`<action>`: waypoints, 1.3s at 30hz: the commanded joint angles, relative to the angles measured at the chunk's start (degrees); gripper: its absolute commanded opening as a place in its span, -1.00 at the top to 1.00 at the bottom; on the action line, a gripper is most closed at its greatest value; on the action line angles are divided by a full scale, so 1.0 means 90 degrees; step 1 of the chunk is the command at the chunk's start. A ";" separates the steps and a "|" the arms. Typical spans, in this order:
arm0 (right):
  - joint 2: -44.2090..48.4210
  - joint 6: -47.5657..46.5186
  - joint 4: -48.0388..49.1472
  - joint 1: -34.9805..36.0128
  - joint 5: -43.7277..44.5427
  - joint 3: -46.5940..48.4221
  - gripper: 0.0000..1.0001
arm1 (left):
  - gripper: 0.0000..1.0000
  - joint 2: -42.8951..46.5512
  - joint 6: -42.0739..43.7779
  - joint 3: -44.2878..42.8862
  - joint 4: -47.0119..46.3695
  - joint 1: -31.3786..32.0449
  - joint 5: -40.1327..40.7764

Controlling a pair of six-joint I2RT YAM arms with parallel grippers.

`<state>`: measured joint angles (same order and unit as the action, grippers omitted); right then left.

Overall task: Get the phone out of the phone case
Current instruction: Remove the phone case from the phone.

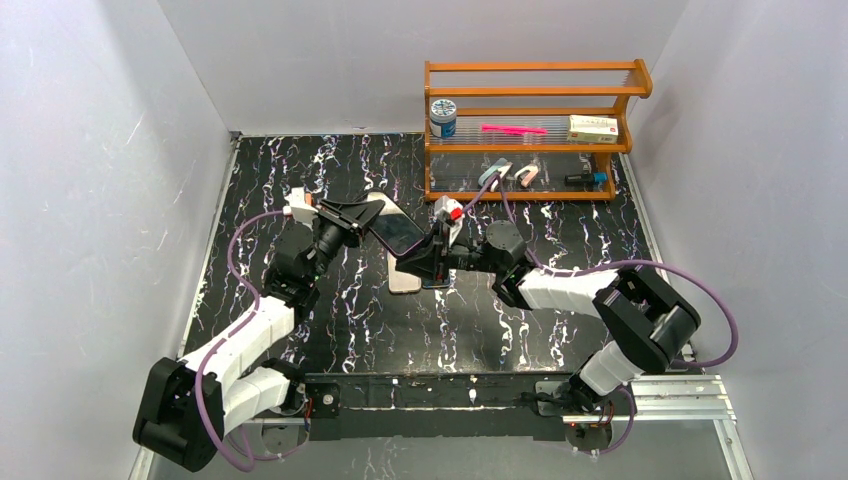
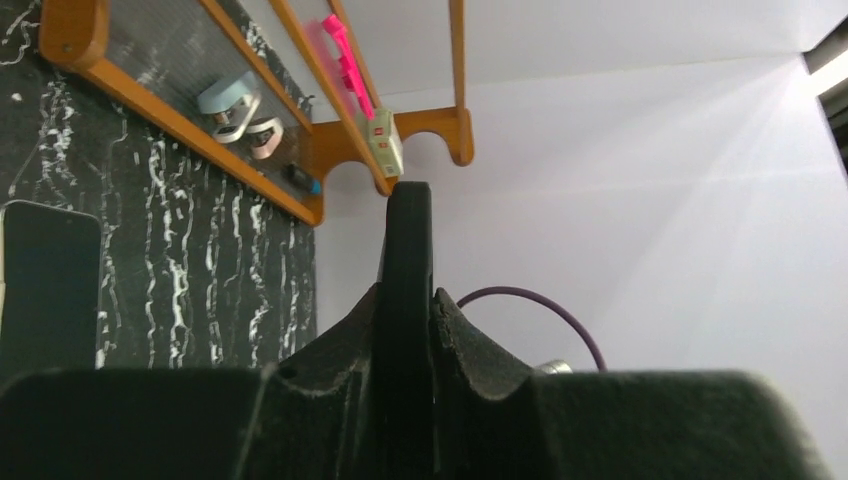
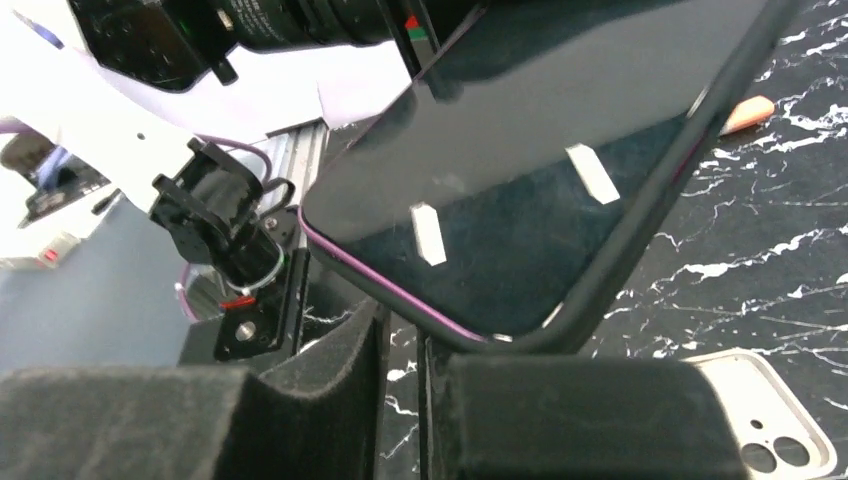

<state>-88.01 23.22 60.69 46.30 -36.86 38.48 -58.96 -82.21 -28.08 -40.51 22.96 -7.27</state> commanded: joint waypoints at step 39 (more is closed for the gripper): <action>0.1027 -0.2151 -0.4810 -0.0762 -0.2142 0.1542 -0.24 | 1.00 -0.0803 0.3893 -0.2163 0.0585 -0.0631 -0.4942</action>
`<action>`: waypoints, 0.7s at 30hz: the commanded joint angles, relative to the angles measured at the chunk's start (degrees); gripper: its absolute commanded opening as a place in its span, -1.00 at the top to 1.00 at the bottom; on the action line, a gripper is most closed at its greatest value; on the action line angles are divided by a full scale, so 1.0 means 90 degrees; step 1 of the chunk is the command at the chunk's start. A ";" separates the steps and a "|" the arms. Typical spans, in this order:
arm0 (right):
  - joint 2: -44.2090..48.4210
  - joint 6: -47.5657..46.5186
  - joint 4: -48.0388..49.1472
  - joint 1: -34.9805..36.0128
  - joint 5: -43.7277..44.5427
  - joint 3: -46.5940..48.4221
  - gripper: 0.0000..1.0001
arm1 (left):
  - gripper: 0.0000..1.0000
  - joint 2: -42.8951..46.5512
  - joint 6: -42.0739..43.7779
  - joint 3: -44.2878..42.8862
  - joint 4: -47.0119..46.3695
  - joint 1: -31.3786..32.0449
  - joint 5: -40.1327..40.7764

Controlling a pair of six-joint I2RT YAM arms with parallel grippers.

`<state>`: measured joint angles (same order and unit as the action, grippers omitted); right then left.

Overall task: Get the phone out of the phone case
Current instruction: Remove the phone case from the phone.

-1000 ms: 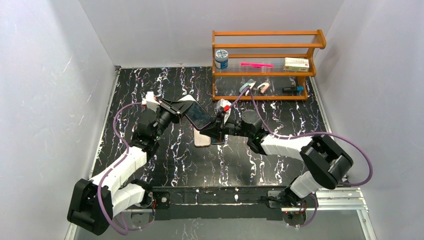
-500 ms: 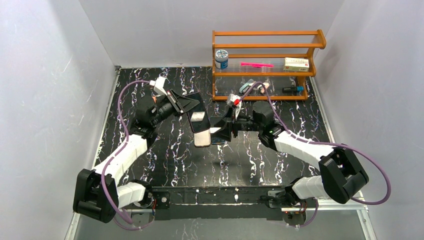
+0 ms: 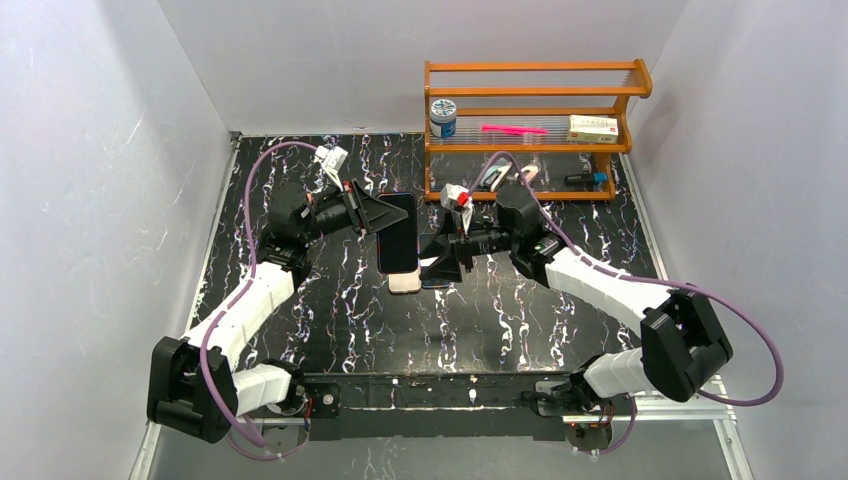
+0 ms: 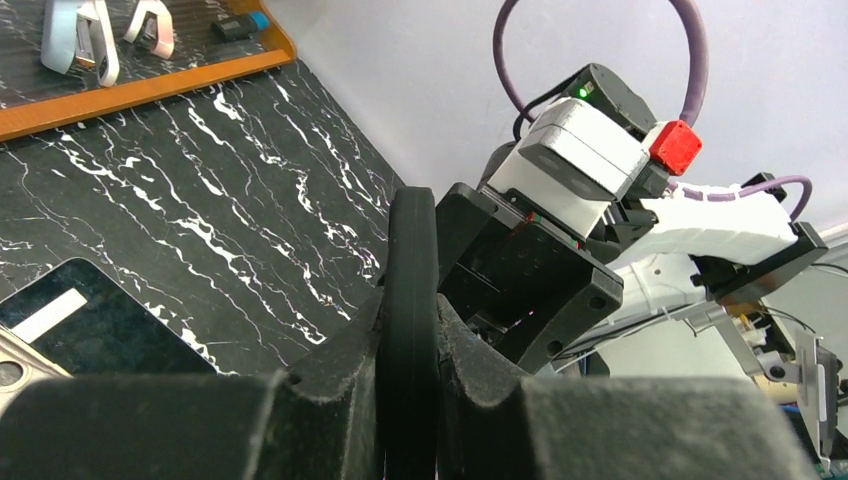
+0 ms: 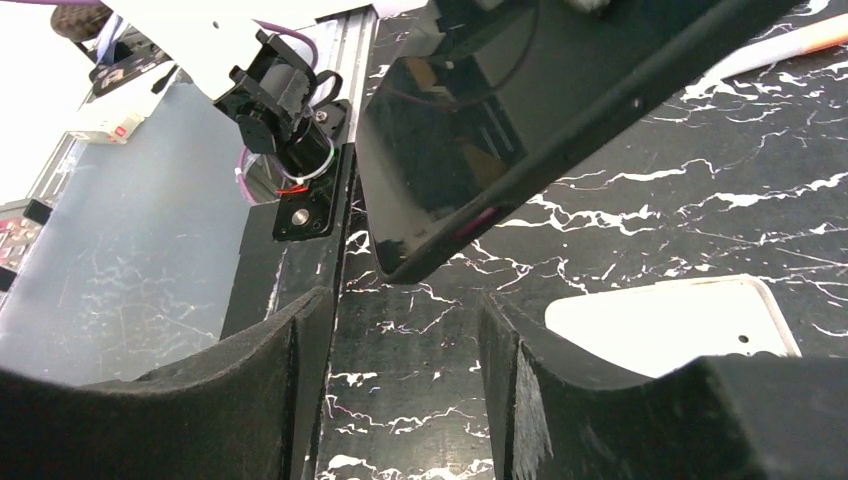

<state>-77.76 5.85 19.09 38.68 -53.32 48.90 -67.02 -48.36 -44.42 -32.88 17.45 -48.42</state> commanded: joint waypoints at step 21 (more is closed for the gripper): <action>-0.0632 -0.0372 -0.0428 0.0268 -0.0628 0.0920 0.22 | 1.00 0.0158 0.0211 -0.0384 -0.0282 0.0105 -0.0496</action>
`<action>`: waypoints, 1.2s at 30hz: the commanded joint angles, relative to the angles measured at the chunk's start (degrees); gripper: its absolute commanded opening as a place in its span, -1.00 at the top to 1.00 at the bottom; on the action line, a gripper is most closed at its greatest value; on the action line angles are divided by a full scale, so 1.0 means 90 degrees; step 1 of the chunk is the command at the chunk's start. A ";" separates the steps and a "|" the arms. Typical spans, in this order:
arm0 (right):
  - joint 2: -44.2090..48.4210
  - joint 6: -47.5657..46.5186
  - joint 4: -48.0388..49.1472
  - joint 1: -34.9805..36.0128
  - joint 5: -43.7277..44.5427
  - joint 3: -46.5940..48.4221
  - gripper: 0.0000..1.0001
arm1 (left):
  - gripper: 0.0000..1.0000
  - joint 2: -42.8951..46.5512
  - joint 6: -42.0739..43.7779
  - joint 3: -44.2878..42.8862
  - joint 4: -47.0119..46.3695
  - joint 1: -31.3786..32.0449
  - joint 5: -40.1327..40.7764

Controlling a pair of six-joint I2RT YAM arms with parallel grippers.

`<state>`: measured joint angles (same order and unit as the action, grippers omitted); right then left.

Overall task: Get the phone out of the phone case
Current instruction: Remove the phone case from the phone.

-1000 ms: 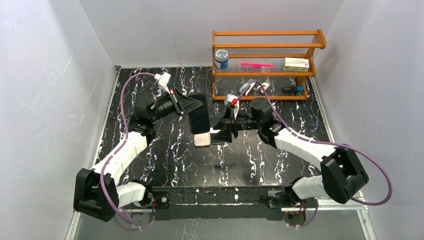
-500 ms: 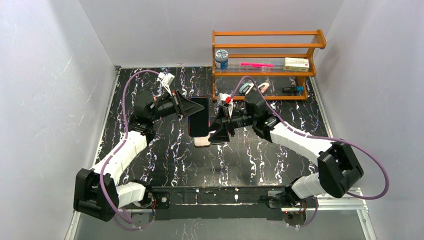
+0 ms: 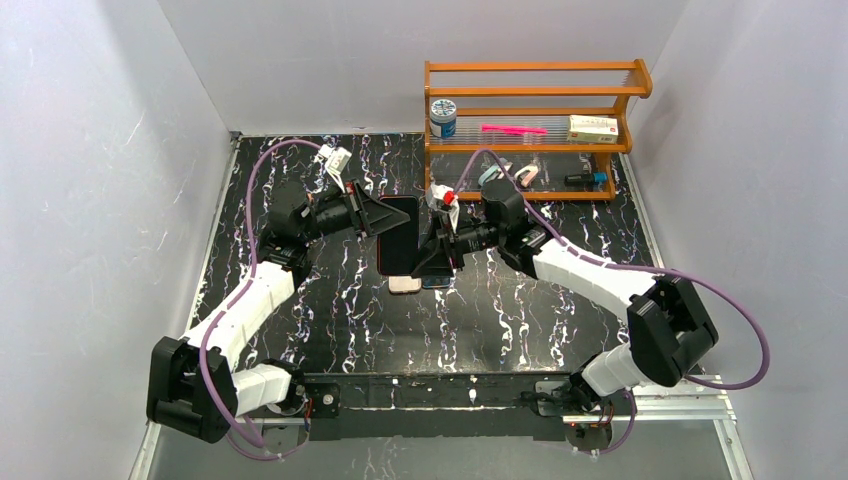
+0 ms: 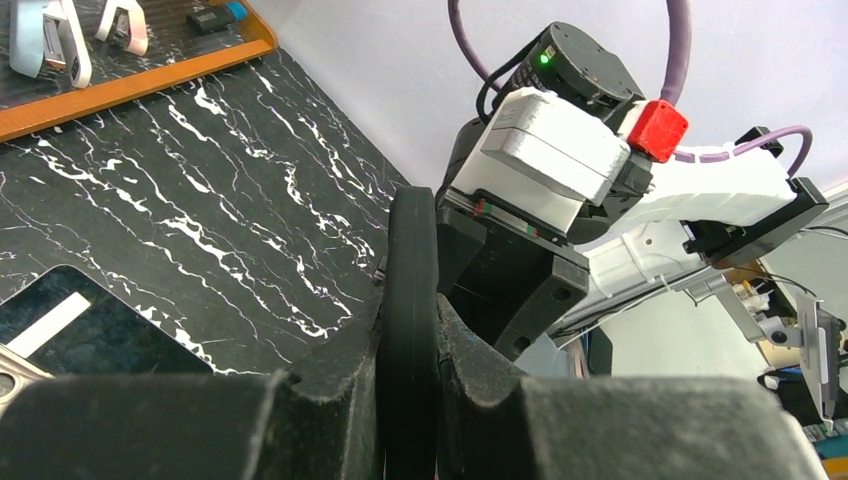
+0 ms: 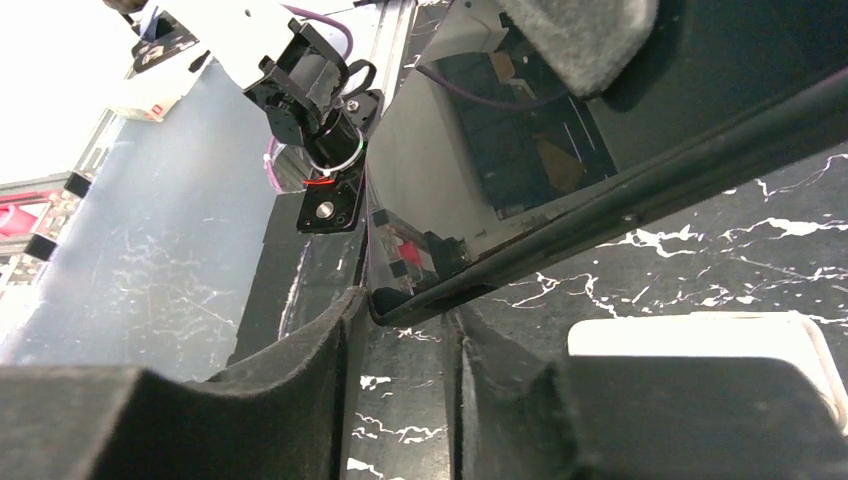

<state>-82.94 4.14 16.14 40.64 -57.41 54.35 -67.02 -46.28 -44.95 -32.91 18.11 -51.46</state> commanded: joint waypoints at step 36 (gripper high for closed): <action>0.0065 -0.1997 -0.0576 0.0301 0.1313 0.0402 0.97 | 1.00 -0.0171 -0.1705 -0.0647 0.0070 0.0029 -0.0097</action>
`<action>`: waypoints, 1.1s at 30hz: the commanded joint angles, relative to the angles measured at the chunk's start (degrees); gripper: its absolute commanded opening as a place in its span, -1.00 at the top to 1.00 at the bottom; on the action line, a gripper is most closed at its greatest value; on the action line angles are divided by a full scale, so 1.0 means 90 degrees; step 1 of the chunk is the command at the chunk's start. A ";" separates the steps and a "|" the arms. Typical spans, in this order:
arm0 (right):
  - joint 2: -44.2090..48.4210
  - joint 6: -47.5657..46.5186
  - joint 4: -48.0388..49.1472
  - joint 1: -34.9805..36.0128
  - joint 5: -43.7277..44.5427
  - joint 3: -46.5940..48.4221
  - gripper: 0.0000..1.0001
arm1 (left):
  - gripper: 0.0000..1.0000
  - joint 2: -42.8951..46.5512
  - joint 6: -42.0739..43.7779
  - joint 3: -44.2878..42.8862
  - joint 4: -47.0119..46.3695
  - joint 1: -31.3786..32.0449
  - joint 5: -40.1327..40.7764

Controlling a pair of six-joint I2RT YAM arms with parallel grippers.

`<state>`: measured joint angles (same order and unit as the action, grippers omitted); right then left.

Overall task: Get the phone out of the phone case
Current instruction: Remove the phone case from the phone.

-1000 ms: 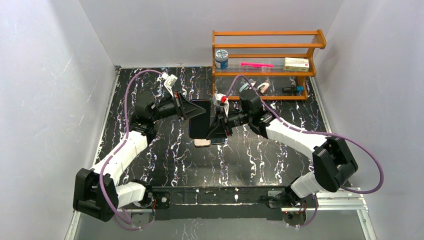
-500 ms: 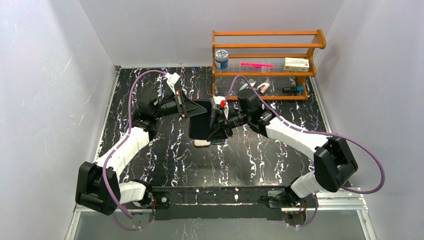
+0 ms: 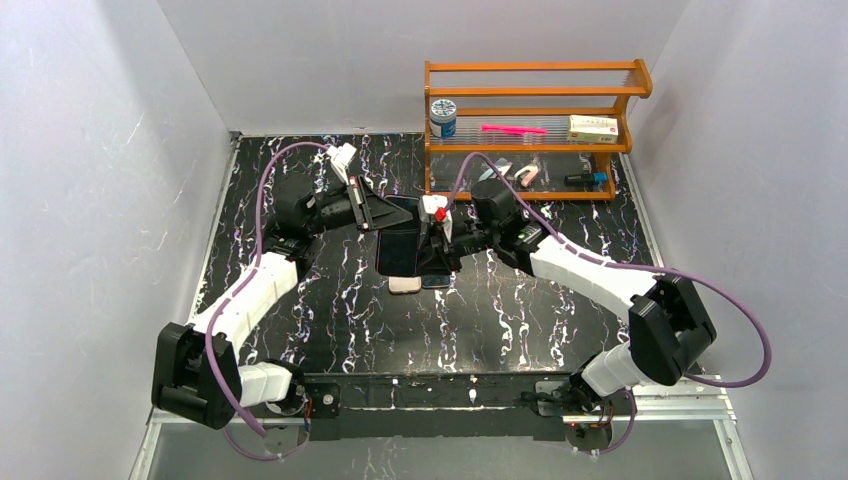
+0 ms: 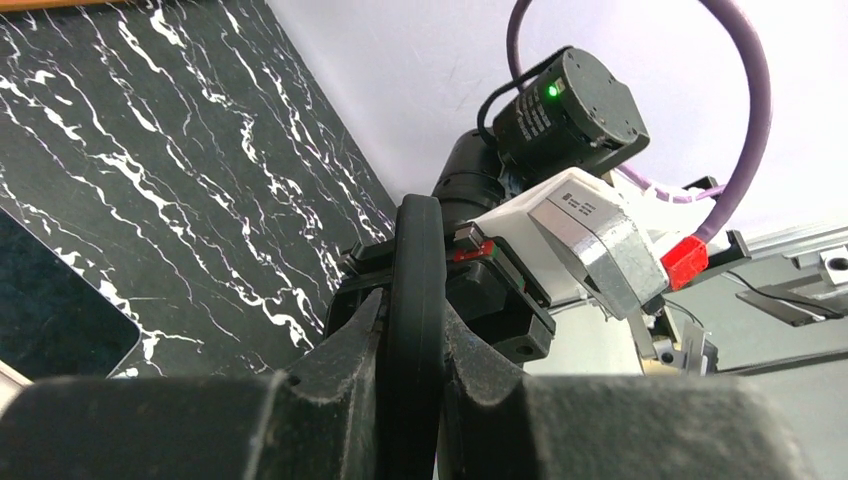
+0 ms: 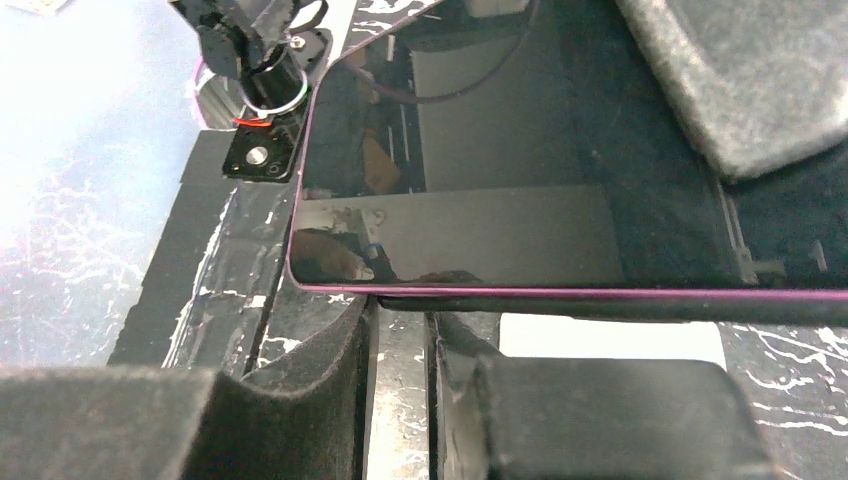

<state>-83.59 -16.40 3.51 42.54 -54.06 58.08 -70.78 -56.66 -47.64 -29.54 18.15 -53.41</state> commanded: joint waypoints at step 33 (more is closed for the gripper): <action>0.1222 0.7865 0.5656 -0.0284 0.1933 -0.2642 -0.21 | 1.00 0.1022 -0.0237 0.0677 -0.0818 0.0023 0.2757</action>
<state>-69.84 41.23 40.36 40.01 -33.61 35.38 -62.70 -56.36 -40.99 -30.85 18.24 -29.71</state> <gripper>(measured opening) 0.636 0.152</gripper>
